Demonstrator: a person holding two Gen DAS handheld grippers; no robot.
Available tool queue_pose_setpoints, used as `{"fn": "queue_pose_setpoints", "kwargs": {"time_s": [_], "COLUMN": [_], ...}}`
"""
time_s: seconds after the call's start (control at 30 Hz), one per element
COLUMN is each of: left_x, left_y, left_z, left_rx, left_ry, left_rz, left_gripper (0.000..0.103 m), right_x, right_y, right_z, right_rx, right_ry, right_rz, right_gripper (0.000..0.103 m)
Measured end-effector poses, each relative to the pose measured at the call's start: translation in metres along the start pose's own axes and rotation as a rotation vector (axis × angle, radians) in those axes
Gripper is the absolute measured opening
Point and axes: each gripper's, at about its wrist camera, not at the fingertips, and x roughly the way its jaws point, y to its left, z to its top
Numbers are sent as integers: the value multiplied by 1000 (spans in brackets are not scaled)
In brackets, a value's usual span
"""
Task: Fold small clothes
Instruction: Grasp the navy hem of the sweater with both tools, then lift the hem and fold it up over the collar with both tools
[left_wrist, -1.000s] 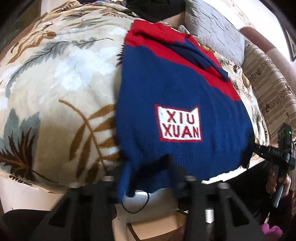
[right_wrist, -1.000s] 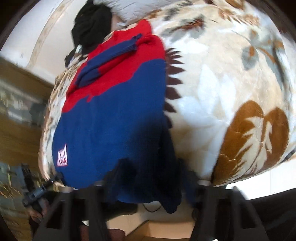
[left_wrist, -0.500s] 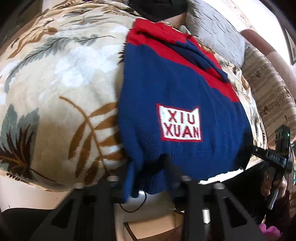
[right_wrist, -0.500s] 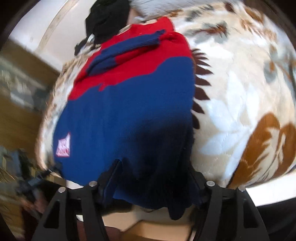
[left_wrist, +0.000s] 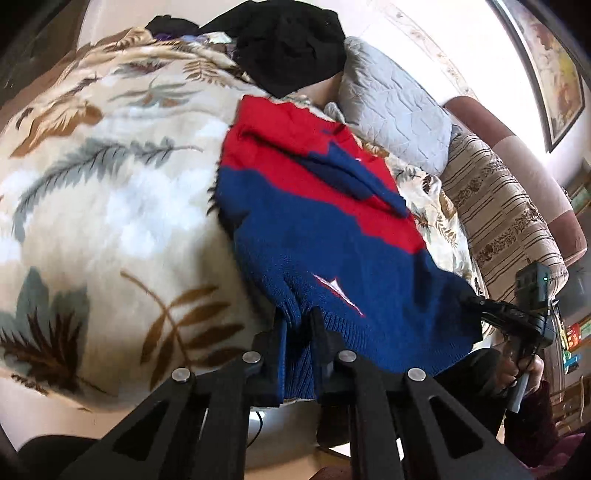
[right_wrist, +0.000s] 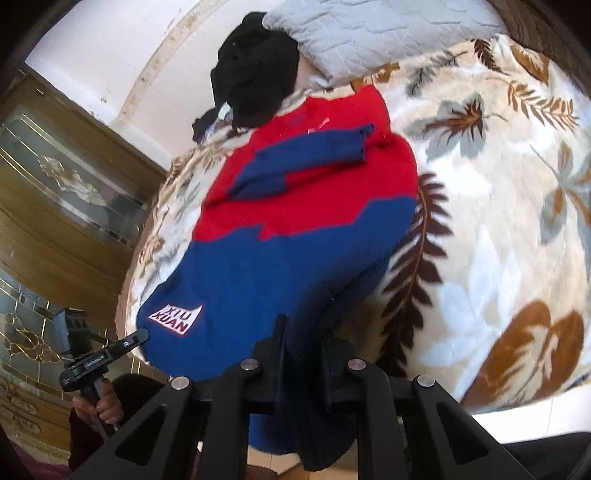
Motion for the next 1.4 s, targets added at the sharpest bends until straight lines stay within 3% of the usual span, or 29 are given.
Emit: {"fn": "queue_pose_setpoints", "kwargs": {"time_s": [0.2, 0.3, 0.33, 0.37, 0.43, 0.5, 0.53, 0.57, 0.77, 0.93, 1.07, 1.2, 1.3, 1.4], "left_x": [37, 48, 48, 49, 52, 51, 48, 42, 20, 28, 71, 126, 173, 202], "left_y": [16, 23, 22, 19, 13, 10, 8, 5, -17, -17, -8, 3, 21, 46], "left_z": [-16, -20, -20, -19, -19, -17, -15, -10, 48, 144, 238, 298, 321, 327], "left_rx": [-35, -65, -62, -51, -28, -14, -7, -1, 56, 47, 12, -9, -29, -105], "left_ry": [142, 194, 194, 196, 196, 187, 181, 161, 66, -4, -32, -1, 34, 55], "left_rz": [80, 105, 98, 93, 104, 112, 100, 77, -7, -56, -50, -24, 48, 37], "left_gripper": [13, 27, 33, 35, 34, 13, 12, 11, 10, 10, 10, 10, 10, 11], "right_x": [27, 32, 34, 36, 40, 42, 42, 40, 7, -2, 21, 73, 107, 135], "right_y": [-21, -29, -30, -30, -28, -16, -11, -10, -3, -1, -13, -45, -74, -110], "right_z": [-18, -21, -21, -21, -23, -18, -14, -11, 50, 130, 200, 265, 289, 299], "right_rx": [73, 120, 128, 133, 132, 69, 46, 43, 43, 51, 108, 247, 323, 465], "right_ry": [126, 166, 177, 182, 181, 176, 183, 186, 63, -91, -183, -242, -254, -206], "right_rz": [-20, -25, -32, -31, 19, 5, 2, 7, 83, 97, 78, 75, 108, 190], "right_gripper": [20, 25, 32, 48, 67, 60, 34, 21, 17, 17, 17, 17, 17, 21]}}
